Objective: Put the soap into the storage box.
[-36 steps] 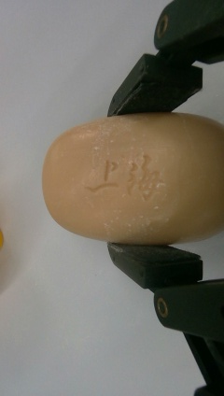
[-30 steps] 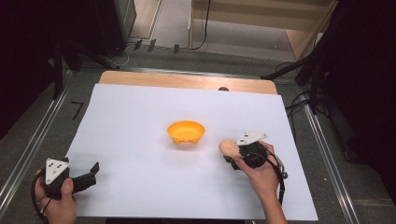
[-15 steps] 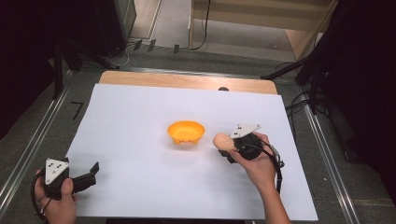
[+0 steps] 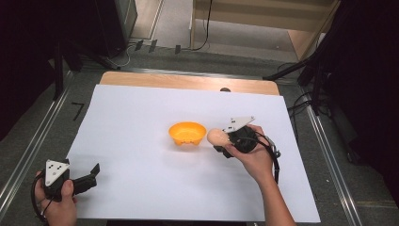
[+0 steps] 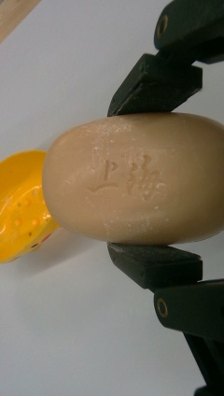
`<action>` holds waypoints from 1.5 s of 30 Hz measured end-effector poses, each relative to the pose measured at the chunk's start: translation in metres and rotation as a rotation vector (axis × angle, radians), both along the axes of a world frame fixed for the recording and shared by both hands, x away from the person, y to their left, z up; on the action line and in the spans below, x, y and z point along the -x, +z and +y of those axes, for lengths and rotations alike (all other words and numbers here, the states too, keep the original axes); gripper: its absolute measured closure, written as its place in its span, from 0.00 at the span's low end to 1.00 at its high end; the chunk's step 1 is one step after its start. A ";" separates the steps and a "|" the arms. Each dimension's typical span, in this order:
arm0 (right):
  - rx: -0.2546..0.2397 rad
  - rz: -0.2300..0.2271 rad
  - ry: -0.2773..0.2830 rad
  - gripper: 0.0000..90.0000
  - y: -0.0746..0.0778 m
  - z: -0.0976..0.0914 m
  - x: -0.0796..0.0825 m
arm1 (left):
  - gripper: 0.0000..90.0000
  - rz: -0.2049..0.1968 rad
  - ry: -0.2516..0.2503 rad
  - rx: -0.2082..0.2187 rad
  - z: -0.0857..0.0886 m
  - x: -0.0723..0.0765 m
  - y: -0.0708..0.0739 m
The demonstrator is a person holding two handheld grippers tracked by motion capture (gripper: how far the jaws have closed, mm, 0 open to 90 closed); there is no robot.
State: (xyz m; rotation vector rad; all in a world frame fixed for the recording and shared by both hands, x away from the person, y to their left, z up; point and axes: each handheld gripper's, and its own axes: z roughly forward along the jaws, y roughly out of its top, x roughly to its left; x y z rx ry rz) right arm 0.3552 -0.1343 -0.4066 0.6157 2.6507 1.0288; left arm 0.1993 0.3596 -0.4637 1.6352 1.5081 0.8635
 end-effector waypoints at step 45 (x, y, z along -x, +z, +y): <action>0.036 -0.034 0.351 0.37 0.016 0.074 -0.054 | 0.00 0.007 -0.002 0.004 0.000 -0.001 0.000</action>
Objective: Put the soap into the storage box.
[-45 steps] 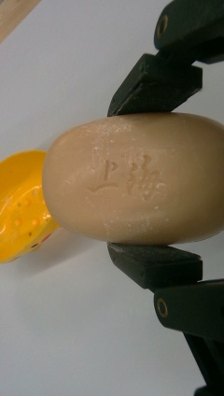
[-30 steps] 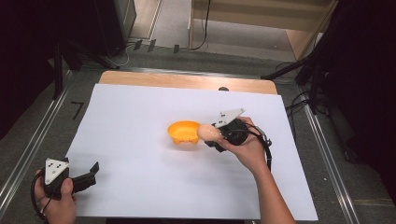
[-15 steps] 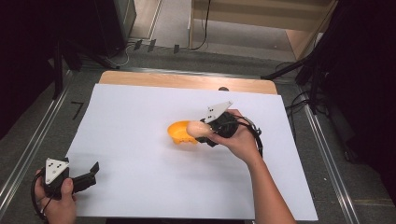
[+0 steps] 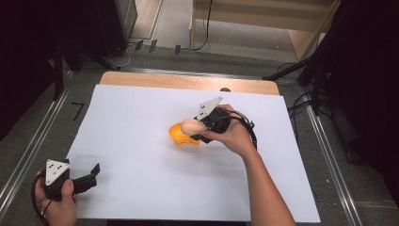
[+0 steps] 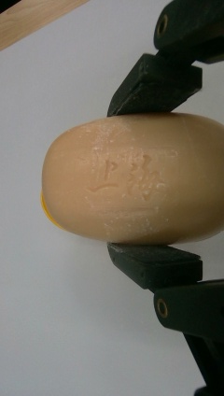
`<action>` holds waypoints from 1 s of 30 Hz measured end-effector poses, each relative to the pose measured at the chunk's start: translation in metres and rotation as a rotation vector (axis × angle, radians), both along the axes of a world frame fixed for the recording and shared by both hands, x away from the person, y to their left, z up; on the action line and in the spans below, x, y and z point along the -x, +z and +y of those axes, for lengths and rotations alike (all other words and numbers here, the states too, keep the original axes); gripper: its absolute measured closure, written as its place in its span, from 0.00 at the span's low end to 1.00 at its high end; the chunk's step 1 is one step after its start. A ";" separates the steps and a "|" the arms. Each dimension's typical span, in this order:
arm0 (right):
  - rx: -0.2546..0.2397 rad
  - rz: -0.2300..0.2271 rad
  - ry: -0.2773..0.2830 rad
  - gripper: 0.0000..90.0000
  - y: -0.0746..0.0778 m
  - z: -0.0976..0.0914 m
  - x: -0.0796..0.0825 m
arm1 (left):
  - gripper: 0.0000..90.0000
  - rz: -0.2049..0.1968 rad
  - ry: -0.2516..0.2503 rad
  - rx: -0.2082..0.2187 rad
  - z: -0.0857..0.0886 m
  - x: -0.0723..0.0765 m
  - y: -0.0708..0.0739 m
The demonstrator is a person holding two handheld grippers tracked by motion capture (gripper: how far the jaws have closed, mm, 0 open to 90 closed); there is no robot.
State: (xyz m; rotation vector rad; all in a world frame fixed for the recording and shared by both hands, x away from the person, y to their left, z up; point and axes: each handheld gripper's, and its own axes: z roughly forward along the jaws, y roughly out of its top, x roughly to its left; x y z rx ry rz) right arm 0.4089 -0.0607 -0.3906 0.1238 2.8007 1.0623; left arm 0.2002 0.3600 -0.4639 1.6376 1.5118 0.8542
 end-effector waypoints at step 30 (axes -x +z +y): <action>0.066 0.053 0.077 0.37 -0.015 0.020 -0.025 | 0.00 0.007 0.000 0.006 0.000 -0.001 0.000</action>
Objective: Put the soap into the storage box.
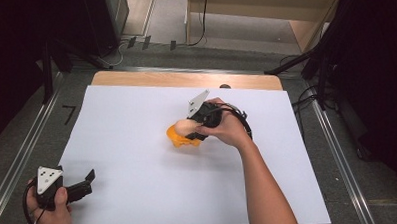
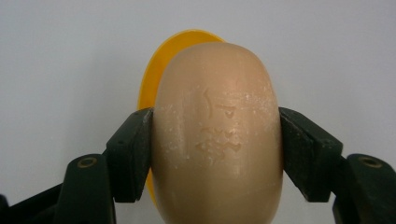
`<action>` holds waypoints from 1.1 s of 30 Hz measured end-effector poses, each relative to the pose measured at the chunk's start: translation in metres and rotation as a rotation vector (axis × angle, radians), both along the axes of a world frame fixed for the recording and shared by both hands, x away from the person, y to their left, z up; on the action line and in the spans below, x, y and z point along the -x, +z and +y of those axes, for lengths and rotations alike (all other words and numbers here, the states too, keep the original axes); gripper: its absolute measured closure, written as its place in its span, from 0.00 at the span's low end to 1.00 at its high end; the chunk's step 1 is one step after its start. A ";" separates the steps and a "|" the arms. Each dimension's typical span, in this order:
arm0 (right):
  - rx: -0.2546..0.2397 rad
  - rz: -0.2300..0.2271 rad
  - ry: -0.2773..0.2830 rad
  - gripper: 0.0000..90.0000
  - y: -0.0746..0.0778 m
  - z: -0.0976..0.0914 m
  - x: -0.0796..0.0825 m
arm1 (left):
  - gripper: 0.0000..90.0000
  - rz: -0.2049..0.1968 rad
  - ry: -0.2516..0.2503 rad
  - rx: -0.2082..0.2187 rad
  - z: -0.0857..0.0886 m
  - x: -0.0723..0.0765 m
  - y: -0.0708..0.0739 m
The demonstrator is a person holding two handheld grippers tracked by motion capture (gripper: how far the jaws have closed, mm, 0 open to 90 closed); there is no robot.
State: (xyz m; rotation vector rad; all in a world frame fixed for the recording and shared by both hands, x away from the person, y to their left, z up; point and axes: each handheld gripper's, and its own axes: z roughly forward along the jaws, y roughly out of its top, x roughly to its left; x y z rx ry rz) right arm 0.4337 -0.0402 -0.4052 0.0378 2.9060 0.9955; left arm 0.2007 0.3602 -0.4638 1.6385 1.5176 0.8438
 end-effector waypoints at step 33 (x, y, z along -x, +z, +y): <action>-0.100 0.039 -0.093 0.32 0.004 -0.033 0.013 | 0.00 0.003 -0.001 -0.001 0.000 0.000 0.000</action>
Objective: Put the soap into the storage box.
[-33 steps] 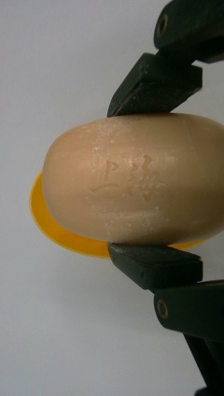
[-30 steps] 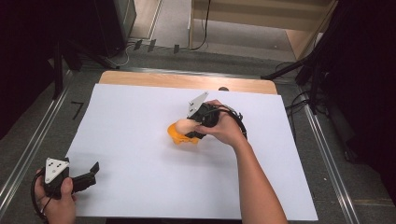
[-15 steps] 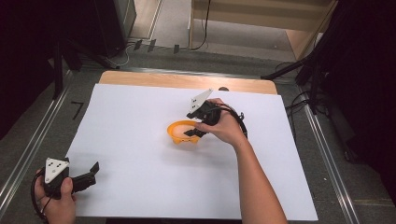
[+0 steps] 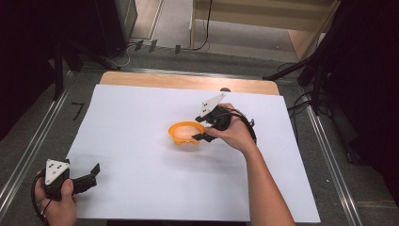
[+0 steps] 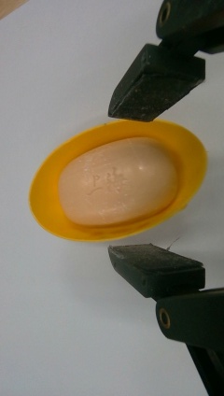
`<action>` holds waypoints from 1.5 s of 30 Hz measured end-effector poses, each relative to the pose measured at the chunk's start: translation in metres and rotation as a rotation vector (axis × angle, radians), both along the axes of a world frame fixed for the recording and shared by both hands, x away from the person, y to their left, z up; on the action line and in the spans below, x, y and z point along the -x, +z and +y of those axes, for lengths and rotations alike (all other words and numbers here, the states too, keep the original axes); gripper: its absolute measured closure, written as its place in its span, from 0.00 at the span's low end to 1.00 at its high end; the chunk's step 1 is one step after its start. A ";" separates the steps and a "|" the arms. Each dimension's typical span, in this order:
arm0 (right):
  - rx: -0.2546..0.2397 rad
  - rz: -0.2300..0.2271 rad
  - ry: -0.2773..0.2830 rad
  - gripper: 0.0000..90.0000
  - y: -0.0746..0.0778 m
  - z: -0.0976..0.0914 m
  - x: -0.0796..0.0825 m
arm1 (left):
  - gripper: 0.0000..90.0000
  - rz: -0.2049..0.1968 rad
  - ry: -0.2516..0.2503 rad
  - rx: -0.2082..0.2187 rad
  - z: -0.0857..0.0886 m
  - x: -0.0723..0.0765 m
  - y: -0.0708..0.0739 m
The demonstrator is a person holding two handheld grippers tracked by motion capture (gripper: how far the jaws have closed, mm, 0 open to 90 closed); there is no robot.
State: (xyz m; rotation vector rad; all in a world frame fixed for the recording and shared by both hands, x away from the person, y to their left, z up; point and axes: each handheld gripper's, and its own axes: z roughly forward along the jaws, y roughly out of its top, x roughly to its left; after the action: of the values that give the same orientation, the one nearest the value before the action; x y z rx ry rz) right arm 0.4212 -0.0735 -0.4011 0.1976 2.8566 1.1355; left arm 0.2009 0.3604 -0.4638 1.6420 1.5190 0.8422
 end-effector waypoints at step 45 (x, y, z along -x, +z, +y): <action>-0.021 0.037 -0.301 0.24 -0.030 -0.122 0.082 | 0.00 -0.006 -0.007 -0.008 -0.001 0.000 0.000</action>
State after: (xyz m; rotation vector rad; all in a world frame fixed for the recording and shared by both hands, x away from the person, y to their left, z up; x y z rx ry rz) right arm 0.3390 -0.1951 -0.4312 0.6310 2.7214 1.1092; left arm 0.2005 0.3595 -0.4639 1.6487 1.5067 0.8489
